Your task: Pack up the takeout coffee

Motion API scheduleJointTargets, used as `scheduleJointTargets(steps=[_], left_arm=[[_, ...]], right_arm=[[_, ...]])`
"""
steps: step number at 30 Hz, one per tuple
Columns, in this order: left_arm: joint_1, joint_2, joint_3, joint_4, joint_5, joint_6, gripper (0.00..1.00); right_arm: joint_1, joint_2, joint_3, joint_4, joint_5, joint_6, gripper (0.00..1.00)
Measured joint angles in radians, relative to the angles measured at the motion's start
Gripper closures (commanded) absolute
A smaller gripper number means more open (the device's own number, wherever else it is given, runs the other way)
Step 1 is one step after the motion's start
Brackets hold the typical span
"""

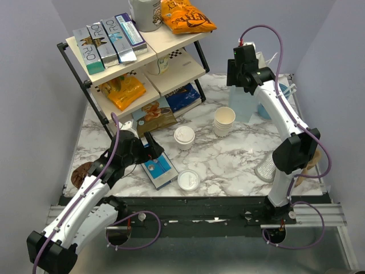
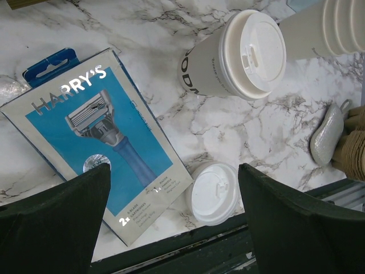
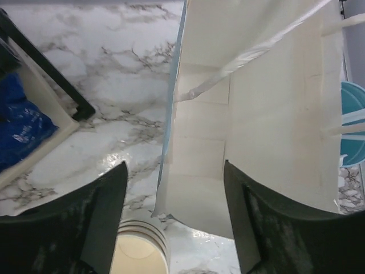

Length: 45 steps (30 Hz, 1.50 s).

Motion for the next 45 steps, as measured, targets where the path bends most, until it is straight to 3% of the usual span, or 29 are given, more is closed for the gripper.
scheduleJointTargets(steps=[3, 4, 7, 8, 19, 33, 45], left_arm=[[0.000, 0.000, 0.000, 0.000, 0.000, 0.000, 0.01], [0.000, 0.000, 0.000, 0.000, 0.000, 0.000, 0.01], [0.000, 0.000, 0.000, 0.000, -0.001, 0.000, 0.01], [0.000, 0.000, 0.000, 0.000, -0.001, 0.000, 0.01], [0.000, -0.001, 0.000, 0.000, -0.002, 0.000, 0.01], [0.001, 0.000, 0.000, 0.010, 0.002, 0.000, 0.01], [0.001, 0.000, 0.000, 0.016, 0.023, 0.000, 0.01]], right_arm=[[-0.005, 0.036, 0.006, -0.020, 0.002, 0.000, 0.55], [-0.008, 0.045, 0.010, -0.024, 0.005, 0.000, 0.74], [-0.010, 0.063, 0.018, -0.032, 0.015, -0.003, 0.98], [-0.010, 0.065, 0.022, -0.035, 0.017, -0.005, 0.99], [-0.010, -0.009, 0.003, -0.054, 0.110, -0.033, 0.99], [0.000, -0.424, -0.383, -0.050, 0.048, -0.191, 0.99], [0.060, -0.480, -0.484, -0.058, 0.062, -0.158, 0.99]])
